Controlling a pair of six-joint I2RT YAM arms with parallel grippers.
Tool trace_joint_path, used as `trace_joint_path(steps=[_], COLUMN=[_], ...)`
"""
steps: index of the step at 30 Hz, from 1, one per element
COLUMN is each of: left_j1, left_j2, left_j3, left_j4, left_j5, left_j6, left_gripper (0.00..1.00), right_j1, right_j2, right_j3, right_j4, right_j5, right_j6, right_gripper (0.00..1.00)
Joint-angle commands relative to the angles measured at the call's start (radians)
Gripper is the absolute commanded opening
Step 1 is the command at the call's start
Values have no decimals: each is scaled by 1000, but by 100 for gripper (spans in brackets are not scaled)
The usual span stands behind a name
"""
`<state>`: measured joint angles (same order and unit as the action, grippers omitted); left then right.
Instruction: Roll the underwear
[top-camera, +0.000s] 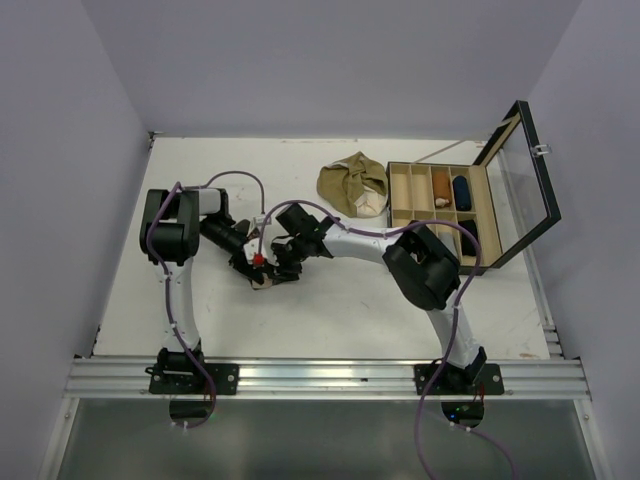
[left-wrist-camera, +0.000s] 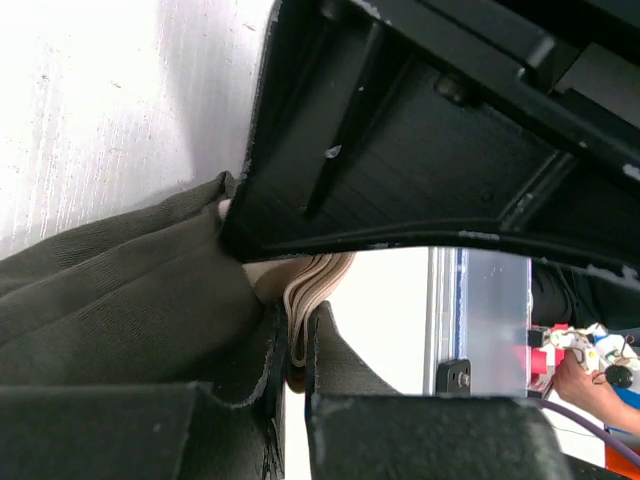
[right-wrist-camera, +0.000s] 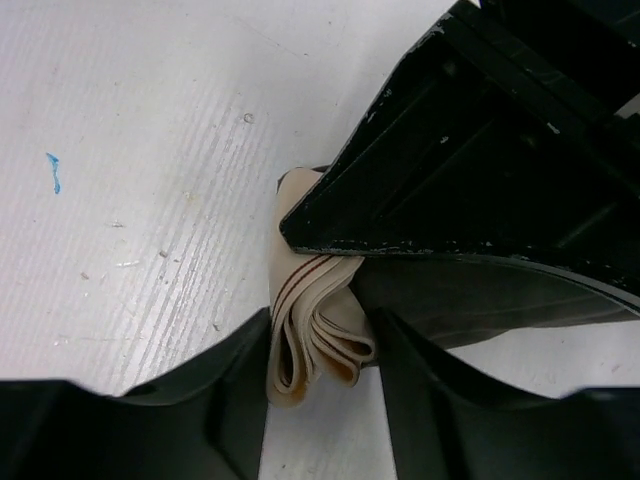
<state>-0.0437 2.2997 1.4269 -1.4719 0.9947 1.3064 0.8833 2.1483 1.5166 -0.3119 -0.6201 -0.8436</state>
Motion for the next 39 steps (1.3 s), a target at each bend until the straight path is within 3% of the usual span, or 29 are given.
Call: trace_joint_path(steps=[1,4,5,7,8,9,12,20,24,28,31,35,39], left_j1=[8,11,11,18,22,28,100,248,339,349,315,173,-23], left_j2=[9,7,4,-6,-23,-35,-100,-350,-560,-874,-1171,-1383,-1499], left_j3=[0,1,0,10,18,24,66,70,-97,-410,-586,-762,-919], left_j4=[153,153,154,154,154,156,156,156,296,533,696,823,999], left_j5=[-134,-130,-128,-113,-105,-94,-38,84,90,-16,-85,-209,-292], left_j6=[85,86,86,86,90,94,103,145,125,76,39,42,34], left_gripper=[1,2,3,11,13,26,37,46,49,50,50,52,58], right_j1=[3,3,5,5,5,3,3,-29,-76,-101,-107,-113,-116], right_j2=[-14,-19,-18,-15,-13,-4,8,61,114,220,280,332,390], right_j3=[-4,-12,-13,-7,-1,8,48,97,126,214,251,275,344], right_j4=[17,11,10,-12,-27,-48,-139,-234,-190,-251,-270,-291,-351], right_j5=[-29,-33,-30,-21,-17,-18,-26,-99,-188,-237,-265,-264,-244], right_j6=[-31,-19,-15,15,29,44,132,422,569,627,667,681,684], right_gripper=[42,23,8,0,0,0,0,0,0,0,0,0,0])
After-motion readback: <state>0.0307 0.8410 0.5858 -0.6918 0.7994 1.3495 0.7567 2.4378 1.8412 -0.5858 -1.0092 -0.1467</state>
